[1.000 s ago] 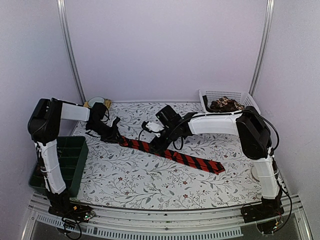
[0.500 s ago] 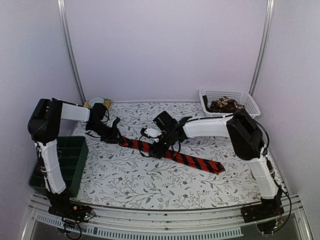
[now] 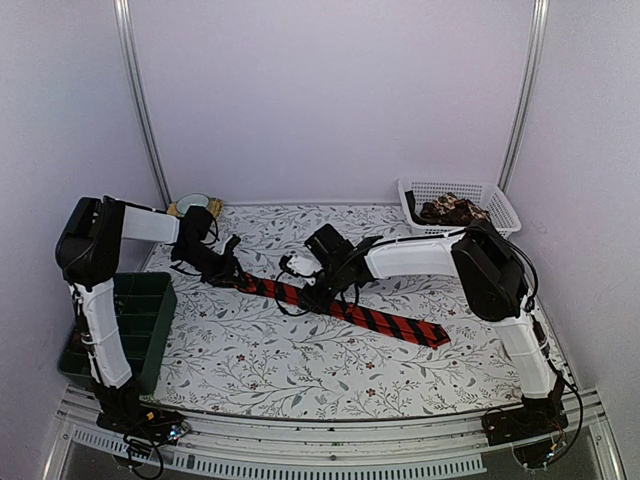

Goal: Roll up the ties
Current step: Roll the tie at the center of the board.

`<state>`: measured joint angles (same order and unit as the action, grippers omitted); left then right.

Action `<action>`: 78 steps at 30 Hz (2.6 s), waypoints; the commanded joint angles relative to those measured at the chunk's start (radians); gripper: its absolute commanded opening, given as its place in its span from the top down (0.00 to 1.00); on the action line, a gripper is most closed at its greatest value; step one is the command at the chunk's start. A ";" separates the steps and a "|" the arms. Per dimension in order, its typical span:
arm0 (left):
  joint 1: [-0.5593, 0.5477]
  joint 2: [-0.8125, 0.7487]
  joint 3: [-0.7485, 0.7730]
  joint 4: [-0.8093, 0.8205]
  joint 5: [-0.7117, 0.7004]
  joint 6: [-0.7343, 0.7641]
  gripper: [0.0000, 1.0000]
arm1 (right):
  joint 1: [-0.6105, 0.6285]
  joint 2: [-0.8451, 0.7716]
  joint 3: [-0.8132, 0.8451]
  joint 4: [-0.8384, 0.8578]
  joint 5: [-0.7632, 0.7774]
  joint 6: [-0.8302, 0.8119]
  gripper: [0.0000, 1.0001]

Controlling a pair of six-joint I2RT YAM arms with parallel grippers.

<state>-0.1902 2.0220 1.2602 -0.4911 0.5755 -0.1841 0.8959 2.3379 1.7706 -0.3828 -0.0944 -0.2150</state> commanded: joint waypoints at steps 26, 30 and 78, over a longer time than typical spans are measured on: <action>0.046 0.011 -0.004 0.011 0.024 -0.001 0.85 | 0.040 -0.046 -0.105 0.006 0.141 -0.043 0.38; 0.046 0.017 0.024 -0.028 -0.007 0.014 0.97 | 0.041 -0.064 -0.098 -0.005 0.097 -0.031 0.30; -0.444 0.138 0.354 -0.458 -1.249 -0.027 0.98 | -0.206 -0.235 -0.319 0.288 -0.805 0.550 0.19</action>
<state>-0.5964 2.1391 1.5997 -0.9115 -0.5560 -0.1902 0.6949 2.2547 1.4784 -0.0906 -0.8726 0.2932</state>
